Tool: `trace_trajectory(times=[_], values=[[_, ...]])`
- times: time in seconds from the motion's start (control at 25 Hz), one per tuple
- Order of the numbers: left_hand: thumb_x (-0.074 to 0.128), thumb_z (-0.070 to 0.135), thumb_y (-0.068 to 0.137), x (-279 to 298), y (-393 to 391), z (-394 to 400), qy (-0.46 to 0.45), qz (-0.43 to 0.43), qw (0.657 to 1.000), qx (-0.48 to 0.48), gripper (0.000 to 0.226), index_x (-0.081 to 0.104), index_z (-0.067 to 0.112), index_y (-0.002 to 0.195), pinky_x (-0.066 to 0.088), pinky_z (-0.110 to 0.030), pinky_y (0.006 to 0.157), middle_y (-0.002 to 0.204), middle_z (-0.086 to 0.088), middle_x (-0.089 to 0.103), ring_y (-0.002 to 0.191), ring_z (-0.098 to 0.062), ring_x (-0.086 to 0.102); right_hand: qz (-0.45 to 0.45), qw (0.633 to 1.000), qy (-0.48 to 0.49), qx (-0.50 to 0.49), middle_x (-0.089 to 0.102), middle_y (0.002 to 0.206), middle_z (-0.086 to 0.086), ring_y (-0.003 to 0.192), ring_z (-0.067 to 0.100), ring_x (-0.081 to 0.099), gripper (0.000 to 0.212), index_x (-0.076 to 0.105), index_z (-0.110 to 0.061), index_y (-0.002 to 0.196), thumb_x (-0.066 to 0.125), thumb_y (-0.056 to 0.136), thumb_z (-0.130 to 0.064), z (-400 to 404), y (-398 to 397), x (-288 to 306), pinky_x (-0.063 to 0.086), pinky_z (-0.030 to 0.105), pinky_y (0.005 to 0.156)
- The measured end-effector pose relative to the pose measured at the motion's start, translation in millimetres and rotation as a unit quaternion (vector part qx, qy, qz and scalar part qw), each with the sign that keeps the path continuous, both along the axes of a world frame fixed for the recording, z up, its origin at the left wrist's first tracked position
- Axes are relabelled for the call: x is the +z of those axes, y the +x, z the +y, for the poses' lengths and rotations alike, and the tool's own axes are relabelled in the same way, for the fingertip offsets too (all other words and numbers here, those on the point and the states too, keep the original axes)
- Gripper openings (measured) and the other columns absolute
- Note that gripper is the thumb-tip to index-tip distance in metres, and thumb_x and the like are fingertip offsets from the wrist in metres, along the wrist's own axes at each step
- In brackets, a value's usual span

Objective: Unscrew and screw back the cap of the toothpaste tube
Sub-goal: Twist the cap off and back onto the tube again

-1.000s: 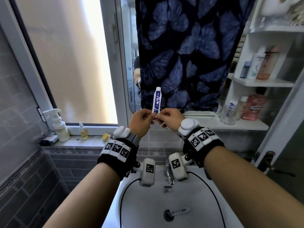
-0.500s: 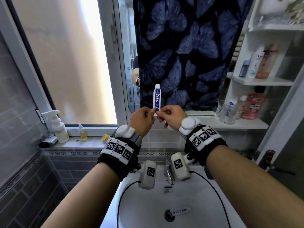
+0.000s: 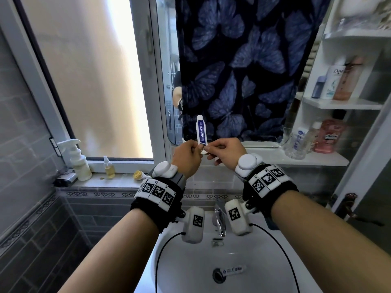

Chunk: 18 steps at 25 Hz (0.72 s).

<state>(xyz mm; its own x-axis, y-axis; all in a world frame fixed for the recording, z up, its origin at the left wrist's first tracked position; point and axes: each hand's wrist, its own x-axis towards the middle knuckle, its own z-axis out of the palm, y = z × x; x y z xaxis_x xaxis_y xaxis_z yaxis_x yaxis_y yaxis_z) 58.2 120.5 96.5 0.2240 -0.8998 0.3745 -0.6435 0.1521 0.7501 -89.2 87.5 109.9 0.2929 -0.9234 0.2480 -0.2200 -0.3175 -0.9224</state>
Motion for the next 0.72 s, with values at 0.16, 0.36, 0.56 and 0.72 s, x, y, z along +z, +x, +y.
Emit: trace_trajectory(times=[0.16, 0.36, 0.56, 0.72], values=[[0.056, 0.035, 0.095, 1.0, 0.7, -0.2, 0.002, 0.005, 1.000, -0.021, 0.033, 0.069, 0.009, 0.080, 0.052, -0.025, 0.062, 0.065, 0.001, 0.070, 0.053, -0.002, 0.062, 0.041, 0.999, -0.008, 0.002, 0.068, 0.077, 0.010, 0.066, 0.015, 0.065, 0.018, 0.069, 0.003, 0.098, 0.066, 0.091, -0.013, -3.8, -4.9, -3.2, 0.058, 0.033, 0.062], [0.059, 0.035, 0.096, 1.1, 5.8, 3.9, 0.005, -0.010, 1.000, -0.015, 0.038, 0.064, 0.000, 0.081, 0.042, -0.008, 0.048, 0.069, -0.009, 0.068, 0.048, 0.001, 0.059, 0.058, 0.998, -0.015, 0.023, 0.070, 0.073, 0.008, 0.064, 0.014, 0.066, 0.013, 0.071, -0.002, 0.093, 0.070, 0.088, -0.014, -4.8, -1.1, -7.6, 0.058, 0.031, 0.063], [0.057, 0.033, 0.096, -3.1, 13.6, 6.0, -0.029, -0.049, 0.998, -0.006, 0.037, 0.056, 0.004, 0.073, 0.045, -0.038, 0.063, 0.071, -0.014, 0.064, 0.066, -0.030, 0.056, -0.048, 0.997, 0.050, 0.032, 0.073, 0.078, 0.007, 0.069, 0.013, 0.070, 0.004, 0.072, -0.012, 0.087, 0.072, 0.085, -0.008, -1.2, 13.4, -11.5, 0.061, 0.029, 0.063], [0.059, 0.032, 0.095, -8.6, 22.0, 7.9, -0.053, 0.008, 0.999, 0.002, 0.038, 0.054, 0.003, 0.070, 0.034, -0.027, 0.055, 0.067, -0.018, 0.060, 0.060, -0.019, 0.045, -0.063, 0.995, 0.053, 0.063, 0.071, 0.077, 0.006, 0.063, 0.008, 0.068, 0.008, 0.073, -0.009, 0.090, 0.069, 0.088, -0.003, -1.5, 17.8, -11.9, 0.060, 0.024, 0.063]])
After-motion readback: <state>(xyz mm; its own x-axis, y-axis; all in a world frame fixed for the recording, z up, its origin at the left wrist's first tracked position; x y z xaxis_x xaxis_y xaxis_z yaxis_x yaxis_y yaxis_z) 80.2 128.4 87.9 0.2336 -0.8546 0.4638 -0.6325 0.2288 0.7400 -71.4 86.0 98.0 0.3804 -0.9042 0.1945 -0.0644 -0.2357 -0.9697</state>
